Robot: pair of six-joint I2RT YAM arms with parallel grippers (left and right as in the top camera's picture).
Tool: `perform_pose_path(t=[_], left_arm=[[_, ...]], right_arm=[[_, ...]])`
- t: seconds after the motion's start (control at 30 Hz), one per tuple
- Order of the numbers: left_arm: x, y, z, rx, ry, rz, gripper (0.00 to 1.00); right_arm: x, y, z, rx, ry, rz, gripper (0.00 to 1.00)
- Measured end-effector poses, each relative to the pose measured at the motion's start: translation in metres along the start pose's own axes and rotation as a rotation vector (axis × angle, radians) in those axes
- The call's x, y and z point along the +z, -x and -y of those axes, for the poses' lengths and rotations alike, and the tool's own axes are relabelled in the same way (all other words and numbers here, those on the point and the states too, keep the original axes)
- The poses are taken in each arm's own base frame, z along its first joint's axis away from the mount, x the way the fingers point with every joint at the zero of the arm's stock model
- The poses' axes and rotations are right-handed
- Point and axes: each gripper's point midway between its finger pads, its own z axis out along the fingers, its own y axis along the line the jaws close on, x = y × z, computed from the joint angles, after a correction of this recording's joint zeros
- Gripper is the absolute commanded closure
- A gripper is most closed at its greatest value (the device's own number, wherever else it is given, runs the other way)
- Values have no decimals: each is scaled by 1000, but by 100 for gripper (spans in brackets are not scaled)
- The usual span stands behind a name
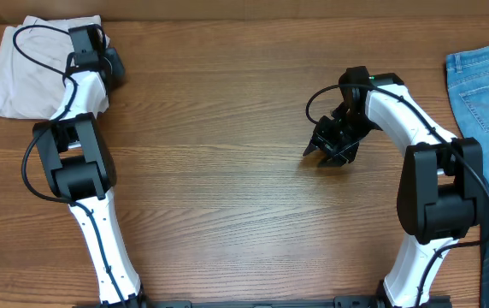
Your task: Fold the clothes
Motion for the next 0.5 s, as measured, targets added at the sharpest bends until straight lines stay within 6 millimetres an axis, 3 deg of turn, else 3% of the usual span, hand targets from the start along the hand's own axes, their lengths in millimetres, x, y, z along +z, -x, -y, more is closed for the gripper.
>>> perform_pose_path(t=[0.17, 0.23, 0.33, 0.4, 0.5], left_arm=[[-20, 16, 7, 12, -45, -26, 57], [-38, 33, 12, 12, -78, -12, 27], [-76, 61, 18, 8, -124, 15, 24], [-109, 80, 22, 7, -151, 34, 34], [-162, 92, 22, 11, -164, 19, 62]], right_arm=[[0, 0, 0, 0, 0, 0, 56], [0, 0, 0, -1, 0, 0, 56], [0, -1, 0, -1, -1, -1, 56], [1, -1, -1, -3, -2, -1, 56], [1, -2, -1, -6, -2, -3, 56]])
